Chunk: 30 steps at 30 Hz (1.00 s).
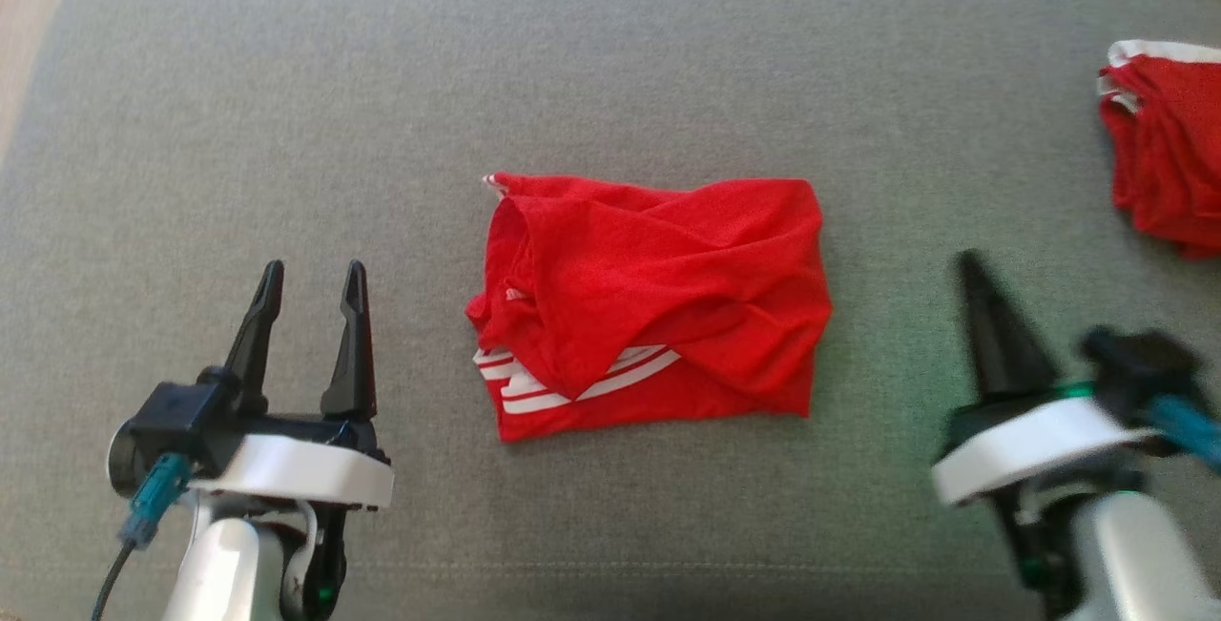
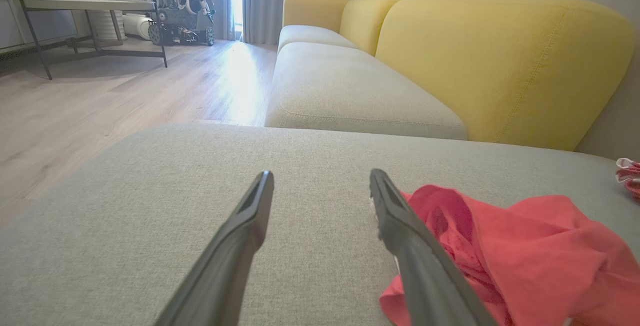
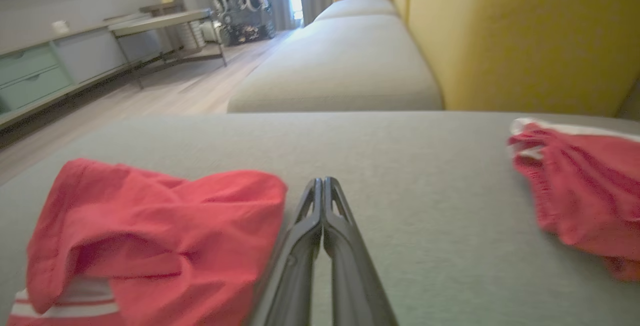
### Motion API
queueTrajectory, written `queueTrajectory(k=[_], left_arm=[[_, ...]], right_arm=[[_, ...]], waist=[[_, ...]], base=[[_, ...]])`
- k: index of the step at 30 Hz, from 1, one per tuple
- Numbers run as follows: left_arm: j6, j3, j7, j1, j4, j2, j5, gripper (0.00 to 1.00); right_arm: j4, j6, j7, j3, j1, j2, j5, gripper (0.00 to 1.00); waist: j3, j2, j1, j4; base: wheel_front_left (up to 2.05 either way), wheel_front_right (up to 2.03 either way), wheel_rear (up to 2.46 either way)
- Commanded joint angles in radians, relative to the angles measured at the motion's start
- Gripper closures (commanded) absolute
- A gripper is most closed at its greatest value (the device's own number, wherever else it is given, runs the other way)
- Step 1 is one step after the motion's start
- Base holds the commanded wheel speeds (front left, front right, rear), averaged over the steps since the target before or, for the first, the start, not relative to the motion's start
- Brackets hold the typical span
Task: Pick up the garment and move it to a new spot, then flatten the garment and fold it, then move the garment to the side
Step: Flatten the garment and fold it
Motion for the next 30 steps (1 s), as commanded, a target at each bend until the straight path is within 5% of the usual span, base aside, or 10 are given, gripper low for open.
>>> queueTrajectory(k=[1,9,17,30], left_arm=[[0.002,0.024,-0.008,-0.038,-0.039,0.018,0.007,0.00],[-0.006,-0.001,-0.008,-0.089,-0.036,0.006,-0.006,0.00],[-0.009,-0.009,-0.008,-0.109,-0.034,-0.001,-0.017,0.00],[-0.007,-0.002,-0.008,-0.105,-0.038,-0.008,-0.022,0.00]], right_arm=[[-0.005,-0.001,0.010,0.079,-0.047,-0.019,0.009,1.00],[0.232,-0.001,0.028,0.338,-0.196,-0.019,0.068,1.00],[0.395,-0.001,0.052,0.440,-0.250,-0.036,0.116,1.00],[0.285,-0.001,0.061,0.586,-0.203,-0.097,0.202,1.00]], waist=[[0.019,0.0000,0.0000,0.012],[0.075,0.0000,0.0000,0.050],[0.100,0.0000,0.0000,0.074],[0.107,0.0000,0.0000,0.077]], base=[[0.00,0.00,0.00],[0.00,0.00,0.00],[0.00,0.00,0.00],[0.00,0.00,0.00]])
